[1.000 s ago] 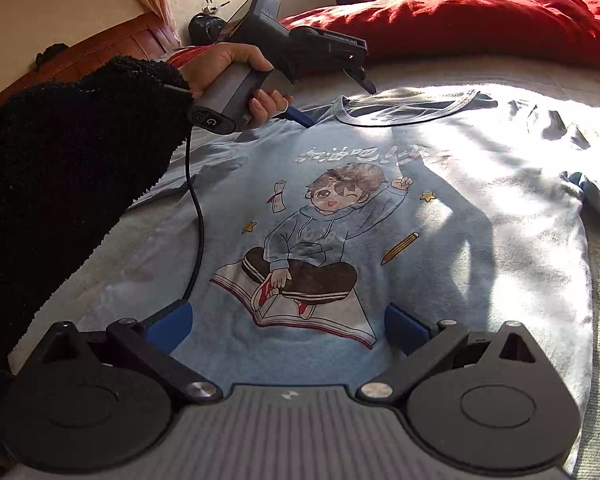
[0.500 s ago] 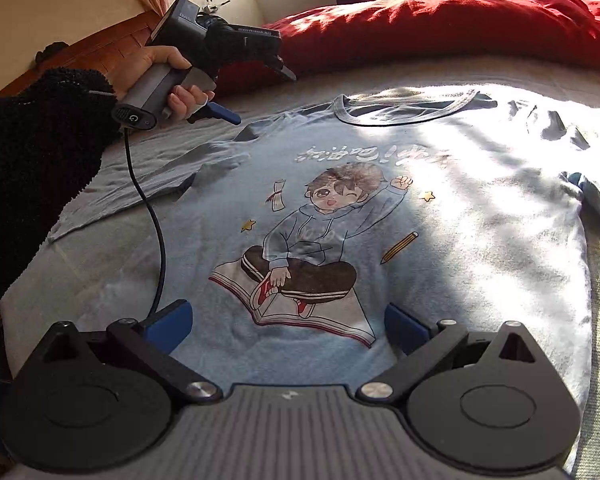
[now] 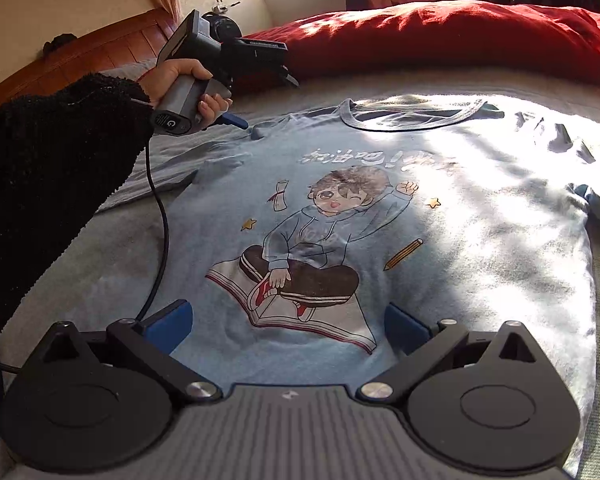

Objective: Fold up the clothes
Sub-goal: 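Move the open left gripper across to the unfolded sleeve beside the shirt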

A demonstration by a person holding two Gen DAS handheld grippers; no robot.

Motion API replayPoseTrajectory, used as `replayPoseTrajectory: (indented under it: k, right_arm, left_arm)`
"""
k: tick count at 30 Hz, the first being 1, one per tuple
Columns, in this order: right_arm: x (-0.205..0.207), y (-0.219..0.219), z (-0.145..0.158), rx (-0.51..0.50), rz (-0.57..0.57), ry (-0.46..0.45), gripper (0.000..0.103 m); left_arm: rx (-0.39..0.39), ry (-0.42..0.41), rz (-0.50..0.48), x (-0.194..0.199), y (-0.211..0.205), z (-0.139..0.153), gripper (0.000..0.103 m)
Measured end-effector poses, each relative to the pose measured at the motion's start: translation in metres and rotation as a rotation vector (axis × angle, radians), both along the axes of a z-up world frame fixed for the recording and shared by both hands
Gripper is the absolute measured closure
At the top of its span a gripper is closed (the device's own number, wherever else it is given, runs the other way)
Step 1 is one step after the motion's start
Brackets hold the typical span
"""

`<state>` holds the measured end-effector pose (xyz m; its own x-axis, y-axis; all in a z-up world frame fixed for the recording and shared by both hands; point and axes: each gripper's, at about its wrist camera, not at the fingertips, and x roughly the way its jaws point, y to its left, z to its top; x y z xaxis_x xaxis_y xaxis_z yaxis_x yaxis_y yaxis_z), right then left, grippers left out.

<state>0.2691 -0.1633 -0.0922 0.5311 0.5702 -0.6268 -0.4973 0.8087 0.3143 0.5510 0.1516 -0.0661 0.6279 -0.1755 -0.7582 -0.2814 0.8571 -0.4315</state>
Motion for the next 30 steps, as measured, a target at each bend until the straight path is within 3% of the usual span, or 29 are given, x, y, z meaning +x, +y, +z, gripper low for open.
replayPoseTrajectory:
  k: [6, 9, 13, 18, 24, 30]
  right_arm:
    - [-0.001, 0.003, 0.000, -0.018, 0.001, -0.008, 0.000]
    - [-0.001, 0.004, 0.000, -0.022, 0.003, -0.012, 0.000]
    - [0.000, 0.002, -0.002, -0.008, 0.004, -0.016, 0.000]
    - [-0.002, 0.003, 0.000, -0.018, 0.006, -0.017, 0.000]
    - [-0.002, -0.001, 0.005, -0.006, -0.011, 0.011, 0.000]
    - [-0.004, 0.002, 0.005, -0.030, -0.013, 0.004, 0.000]
  left_arm:
    - [-0.086, 0.012, -0.076, -0.014, -0.009, -0.001, 0.001]
    - [-0.054, 0.040, -0.092, -0.006, -0.015, -0.013, 0.001]
    - [-0.091, 0.010, -0.050, 0.008, -0.006, -0.025, 0.001]
    - [-0.059, 0.028, 0.013, 0.018, 0.002, -0.014, 0.001]
    - [0.020, 0.055, -0.025, -0.016, 0.013, 0.022, 0.001]
    - [0.018, 0.134, -0.009, -0.025, 0.034, -0.006, 0.001]
